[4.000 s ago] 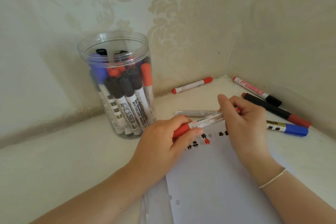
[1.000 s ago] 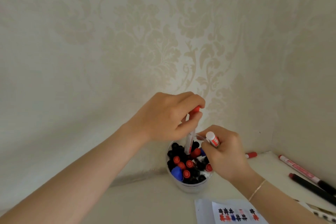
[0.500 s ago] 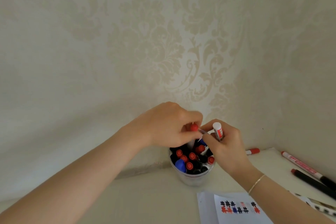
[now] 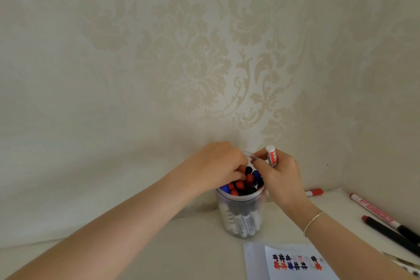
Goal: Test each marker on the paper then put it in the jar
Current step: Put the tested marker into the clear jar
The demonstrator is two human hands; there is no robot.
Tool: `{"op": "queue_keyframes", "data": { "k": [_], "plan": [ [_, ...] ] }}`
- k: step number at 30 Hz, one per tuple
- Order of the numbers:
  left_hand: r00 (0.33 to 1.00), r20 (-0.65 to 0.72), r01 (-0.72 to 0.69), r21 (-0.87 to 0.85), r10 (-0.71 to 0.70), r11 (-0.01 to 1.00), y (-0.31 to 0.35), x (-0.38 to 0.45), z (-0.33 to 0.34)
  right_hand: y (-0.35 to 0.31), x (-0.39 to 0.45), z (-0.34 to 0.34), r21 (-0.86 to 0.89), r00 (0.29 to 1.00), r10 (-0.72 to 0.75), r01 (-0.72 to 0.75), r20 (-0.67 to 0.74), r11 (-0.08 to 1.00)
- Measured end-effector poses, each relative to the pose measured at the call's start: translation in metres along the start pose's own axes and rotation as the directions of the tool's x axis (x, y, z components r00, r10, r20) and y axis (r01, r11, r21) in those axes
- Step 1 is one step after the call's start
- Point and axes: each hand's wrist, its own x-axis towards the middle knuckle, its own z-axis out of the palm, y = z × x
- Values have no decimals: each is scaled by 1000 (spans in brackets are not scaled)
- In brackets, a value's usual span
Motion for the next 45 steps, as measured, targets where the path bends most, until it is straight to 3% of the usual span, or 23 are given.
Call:
{"op": "queue_keyframes", "data": {
  "k": [2, 6, 9, 11, 13, 15, 16, 17, 18, 19, 21, 22, 23, 24, 25, 28, 30, 32, 34, 37, 45],
  "plan": [
    [1000, 1, -31, 41, 31, 999, 1, 6, 5, 1, 5, 0, -13, 999, 35, -35, -23, 999],
    [999, 30, -7, -86, 10, 996, -3, 21, 13, 6, 16, 1, -29, 994, 108, -108, 2, 994],
    [991, 117, 81, -191, -59, 978, -6, 33, 18, 14, 21, -5, 97, 965, 263, -262, 3, 960],
    [988, 85, 145, -197, -131, 970, -4, 36, 14, 17, 21, -16, 198, 935, 348, -330, -66, 923],
    [972, -168, 137, -151, -162, 979, 5, 31, 13, 22, 21, -28, 315, 895, 432, -381, -109, 869],
    [840, -542, -33, -87, -20, 996, 25, 24, 17, 27, 21, -38, 478, 861, 498, -397, -100, 784],
    [770, -634, -122, -36, 72, 992, 39, 21, 19, 28, 21, -43, 553, 849, 520, -392, -91, 736],
    [743, -655, -178, 4, 137, 984, 53, 18, 25, 29, 20, -48, 607, 840, 537, -387, -80, 695],
    [774, -615, -188, 7, 152, 982, 69, 17, 34, 29, 19, -52, 641, 835, 546, -383, -69, 666],
    [857, -506, -154, -70, 98, 986, 84, 17, 43, 29, 18, -56, 660, 834, 548, -377, -63, 650],
    [992, -116, 0, -397, -51, 918, 103, 23, 59, 30, 14, -61, 672, 839, 537, -346, -91, 655],
    [995, 81, 91, -623, -51, 777, 107, 27, 67, 33, 13, -63, 673, 841, 528, -322, -120, 666],
    [986, 167, 145, -770, -22, 621, 107, 32, 74, 35, 10, -66, 680, 840, 525, -305, -138, 667],
    [986, 169, 145, -825, -6, 547, 106, 36, 79, 38, 7, -69, 695, 841, 525, -300, -131, 653],
    [990, 141, 128, -836, -16, 533, 104, 41, 82, 41, 4, -72, 706, 848, 521, -310, -98, 637],
    [998, 53, 70, -827, -47, 558, 98, 49, 85, 52, -9, -83, 558, 867, 480, -465, 132, 687],
    [999, 42, 34, -819, 1, 573, 97, 51, 89, 55, -17, -88, 454, 827, 470, -563, 310, 690],
    [996, 72, 30, -829, 53, 559, 98, 49, 91, 55, -19, -94, 409, 800, 444, -592, 403, 695],
    [989, 110, 50, -883, 103, 466, 101, 46, 92, 52, -19, -101, 358, 787, 432, -595, 440, 720],
    [970, 170, 125, -961, 174, 247, 102, 42, 94, 48, -17, -107, 299, 767, 413, -594, 492, 747],
    [905, 301, 297, -953, 300, 61, 96, 35, 88, 49, -12, -107, 196, 724, 391, -581, 568, 790]
  ]
}}
